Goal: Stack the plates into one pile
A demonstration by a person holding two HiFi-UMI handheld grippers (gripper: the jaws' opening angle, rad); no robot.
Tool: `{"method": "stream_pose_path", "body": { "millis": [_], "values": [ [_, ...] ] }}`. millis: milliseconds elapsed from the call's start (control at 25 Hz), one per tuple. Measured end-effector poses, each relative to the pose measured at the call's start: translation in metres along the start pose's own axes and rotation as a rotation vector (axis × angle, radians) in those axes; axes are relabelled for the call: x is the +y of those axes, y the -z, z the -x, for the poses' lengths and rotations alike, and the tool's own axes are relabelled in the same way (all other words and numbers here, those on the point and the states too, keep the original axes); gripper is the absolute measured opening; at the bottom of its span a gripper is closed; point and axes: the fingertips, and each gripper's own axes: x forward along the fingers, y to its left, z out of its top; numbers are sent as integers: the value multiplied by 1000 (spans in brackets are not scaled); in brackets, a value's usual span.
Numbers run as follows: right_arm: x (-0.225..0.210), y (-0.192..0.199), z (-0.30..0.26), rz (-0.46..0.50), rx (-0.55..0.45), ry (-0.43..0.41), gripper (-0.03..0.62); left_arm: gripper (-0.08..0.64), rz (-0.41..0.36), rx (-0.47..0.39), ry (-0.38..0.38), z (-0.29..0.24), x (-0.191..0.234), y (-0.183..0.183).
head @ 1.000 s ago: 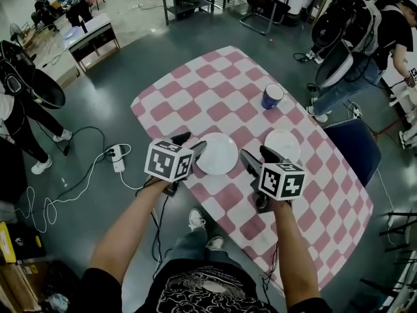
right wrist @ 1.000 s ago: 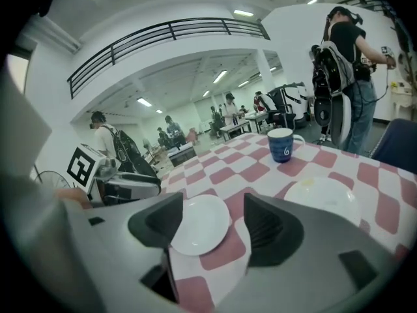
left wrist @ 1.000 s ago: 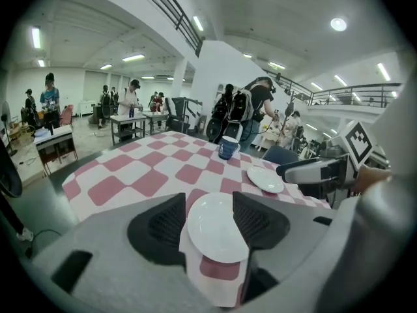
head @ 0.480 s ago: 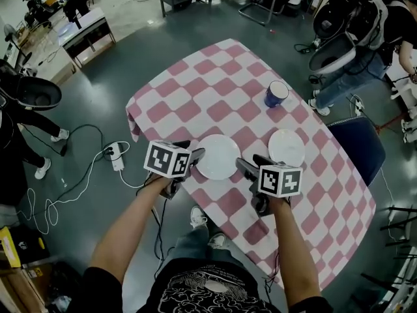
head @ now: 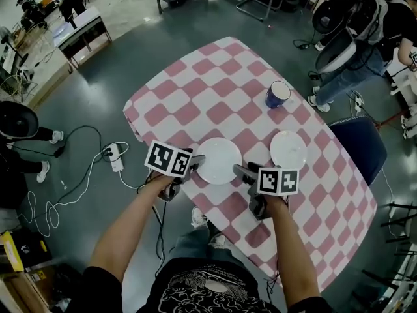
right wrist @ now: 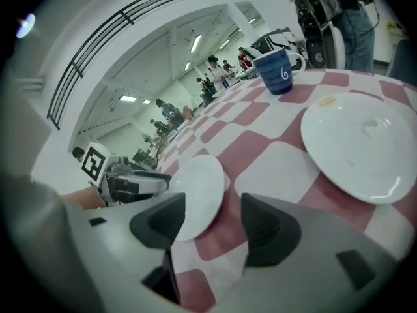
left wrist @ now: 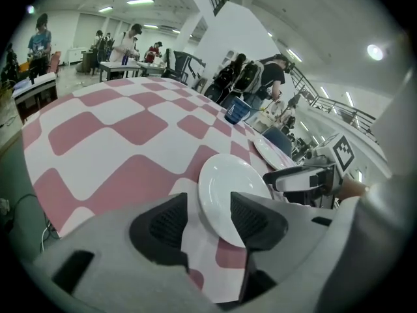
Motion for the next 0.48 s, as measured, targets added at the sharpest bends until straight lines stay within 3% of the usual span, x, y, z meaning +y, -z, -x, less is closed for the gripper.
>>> {"method": "stream_pose_path", "body": {
  "millis": [320, 480],
  "values": [
    [9, 8, -9, -26, 61, -1, 223, 151, 78, 50, 58, -4, -3, 5],
    [12, 10, -12, -97, 78, -47, 201, 120, 110, 52, 60, -6, -2, 6]
  ]
}}
